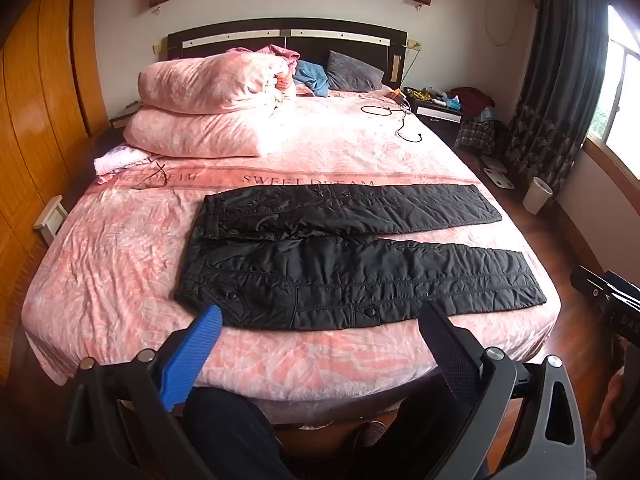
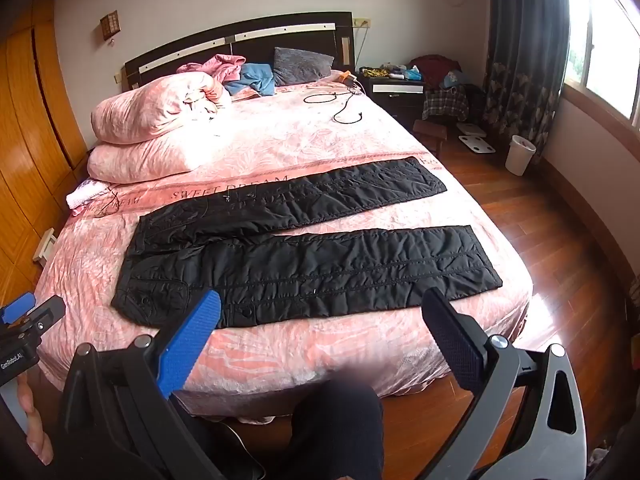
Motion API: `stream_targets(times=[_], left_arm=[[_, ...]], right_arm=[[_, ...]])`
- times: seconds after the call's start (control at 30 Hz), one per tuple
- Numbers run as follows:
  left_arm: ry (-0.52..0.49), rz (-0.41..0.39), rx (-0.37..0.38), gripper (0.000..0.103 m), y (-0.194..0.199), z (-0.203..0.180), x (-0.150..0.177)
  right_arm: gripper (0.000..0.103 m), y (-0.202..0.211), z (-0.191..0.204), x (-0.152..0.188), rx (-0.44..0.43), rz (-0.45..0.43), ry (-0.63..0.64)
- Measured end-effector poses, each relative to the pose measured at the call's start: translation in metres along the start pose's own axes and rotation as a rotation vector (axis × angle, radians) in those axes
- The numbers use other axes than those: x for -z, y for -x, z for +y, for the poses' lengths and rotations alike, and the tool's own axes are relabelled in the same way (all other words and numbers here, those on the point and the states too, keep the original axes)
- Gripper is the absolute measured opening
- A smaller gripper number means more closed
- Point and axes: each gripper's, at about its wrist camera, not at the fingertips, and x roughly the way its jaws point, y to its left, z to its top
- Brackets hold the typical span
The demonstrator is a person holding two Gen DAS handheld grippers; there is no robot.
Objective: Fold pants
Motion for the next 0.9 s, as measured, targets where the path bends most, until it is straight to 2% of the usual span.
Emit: stream_targets(times=[0.9], left_arm=[[-0.001,-0.002,-0.001,0.099,0.0001,-0.0001,0.0000]], right_arm=[[0.101,-0.0007,-0.0010,0.0007,0.003,0.001,0.004]])
